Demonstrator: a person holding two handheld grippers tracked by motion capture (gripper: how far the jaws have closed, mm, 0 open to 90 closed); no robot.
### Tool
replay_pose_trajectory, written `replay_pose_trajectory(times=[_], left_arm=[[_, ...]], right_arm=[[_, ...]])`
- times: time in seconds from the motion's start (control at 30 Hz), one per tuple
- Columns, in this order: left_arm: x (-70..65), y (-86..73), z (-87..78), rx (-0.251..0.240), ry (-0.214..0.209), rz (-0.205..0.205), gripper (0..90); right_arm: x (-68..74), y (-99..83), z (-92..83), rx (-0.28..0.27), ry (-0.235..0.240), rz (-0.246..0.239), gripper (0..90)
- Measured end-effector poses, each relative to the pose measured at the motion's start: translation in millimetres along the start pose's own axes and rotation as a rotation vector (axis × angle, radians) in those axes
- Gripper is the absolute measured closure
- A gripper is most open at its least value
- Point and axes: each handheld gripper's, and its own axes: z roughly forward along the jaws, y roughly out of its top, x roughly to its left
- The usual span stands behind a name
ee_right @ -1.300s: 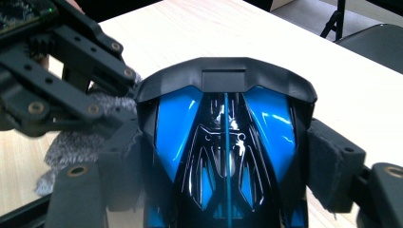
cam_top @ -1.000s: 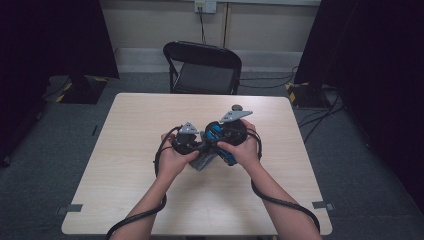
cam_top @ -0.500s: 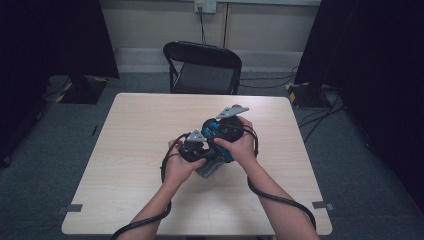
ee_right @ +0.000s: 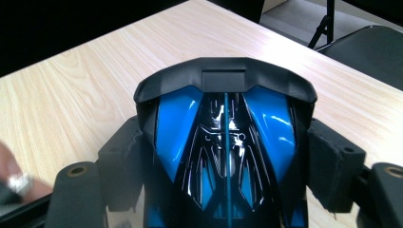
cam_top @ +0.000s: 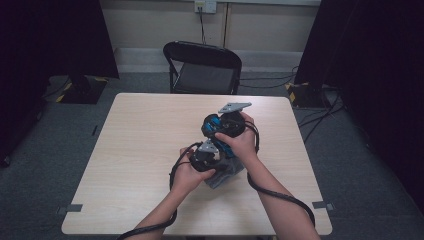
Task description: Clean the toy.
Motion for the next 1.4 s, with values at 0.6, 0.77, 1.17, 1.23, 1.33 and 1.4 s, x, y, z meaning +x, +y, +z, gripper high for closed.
replay_pose_trajectory(times=[0.6,0.77,1.17,1.23,1.33,1.4], left_arm=[[38.0,-4.4,-44.8,-0.071,0.077,-0.100,75.6],[59.7,3.1,-67.1,-0.104,0.148,-0.136,75.6],[74.5,11.4,-86.0,-0.166,0.205,-0.174,75.4],[74.8,11.1,-85.0,-0.162,0.210,-0.170,75.4],[74.7,10.8,-83.0,-0.160,0.210,-0.172,75.4],[74.5,11.1,-81.6,-0.161,0.211,-0.170,75.4]], right_arm=[[-6.5,-8.3,-22.6,-0.019,0.018,-0.003,25.7],[-5.0,-13.9,-29.0,-0.020,0.030,-0.016,25.7],[-6.3,-31.8,-31.0,-0.008,0.029,-0.005,25.7],[-6.1,-33.4,-30.6,-0.005,0.029,-0.003,25.7],[-5.6,-34.9,-30.6,-0.002,0.027,-0.007,25.7],[-5.7,-36.0,-30.6,-0.003,0.031,-0.004,25.7]])
